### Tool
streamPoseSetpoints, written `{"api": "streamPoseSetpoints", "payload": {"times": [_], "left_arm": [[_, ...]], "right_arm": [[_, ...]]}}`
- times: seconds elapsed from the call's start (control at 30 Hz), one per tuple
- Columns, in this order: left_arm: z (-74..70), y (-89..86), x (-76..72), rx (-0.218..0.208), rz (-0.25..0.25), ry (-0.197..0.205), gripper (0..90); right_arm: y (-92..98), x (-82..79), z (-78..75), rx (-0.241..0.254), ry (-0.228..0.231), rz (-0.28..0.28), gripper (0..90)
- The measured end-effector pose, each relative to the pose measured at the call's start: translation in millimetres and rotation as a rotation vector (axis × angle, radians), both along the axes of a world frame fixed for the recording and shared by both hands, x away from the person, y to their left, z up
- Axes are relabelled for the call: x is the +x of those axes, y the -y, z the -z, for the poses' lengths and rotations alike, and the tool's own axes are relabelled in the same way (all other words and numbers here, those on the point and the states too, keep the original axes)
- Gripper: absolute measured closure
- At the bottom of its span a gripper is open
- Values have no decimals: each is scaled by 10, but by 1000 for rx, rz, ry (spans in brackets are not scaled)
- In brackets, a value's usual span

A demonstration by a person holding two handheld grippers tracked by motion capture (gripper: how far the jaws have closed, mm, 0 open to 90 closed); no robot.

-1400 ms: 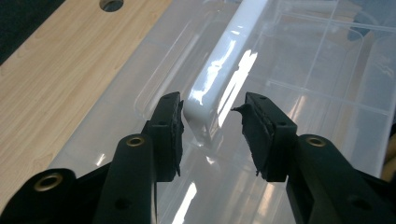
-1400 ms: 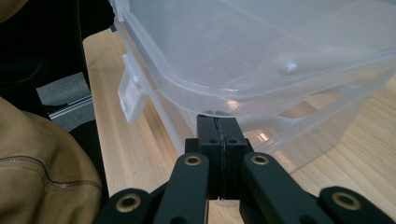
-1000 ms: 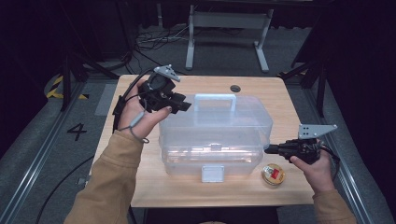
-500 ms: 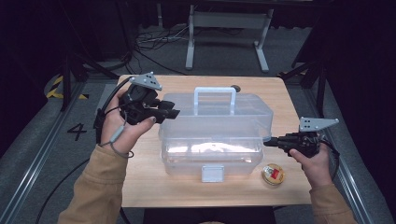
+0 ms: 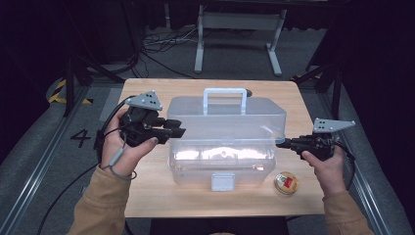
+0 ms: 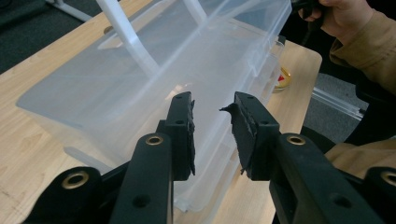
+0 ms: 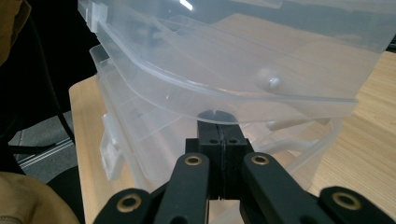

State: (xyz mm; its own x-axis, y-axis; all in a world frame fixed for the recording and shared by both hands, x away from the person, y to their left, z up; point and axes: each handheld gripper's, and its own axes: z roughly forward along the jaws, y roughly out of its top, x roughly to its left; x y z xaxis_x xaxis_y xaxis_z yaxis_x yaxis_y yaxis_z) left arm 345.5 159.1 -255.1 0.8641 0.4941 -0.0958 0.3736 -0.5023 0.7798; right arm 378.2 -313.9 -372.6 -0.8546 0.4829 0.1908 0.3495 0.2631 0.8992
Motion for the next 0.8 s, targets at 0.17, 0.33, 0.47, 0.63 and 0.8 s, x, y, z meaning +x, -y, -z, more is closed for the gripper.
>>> {"api": "streamPoseSetpoints", "payload": {"times": [0.17,0.33,0.47,0.63,0.8], "left_arm": [[79,-21,-52,-29,12,1,706],[183,-2,-90,-50,30,-11,725],[284,33,-93,-47,43,-26,736],[415,50,-67,-57,30,-37,744],[511,43,-44,-68,14,-45,748]], "right_arm": [[-10,19,-27,-1,2,20,900],[-19,50,-54,10,-1,43,900],[-33,64,-76,12,1,60,900],[-40,87,-100,34,0,81,900],[-43,98,-110,45,4,92,900]]}}
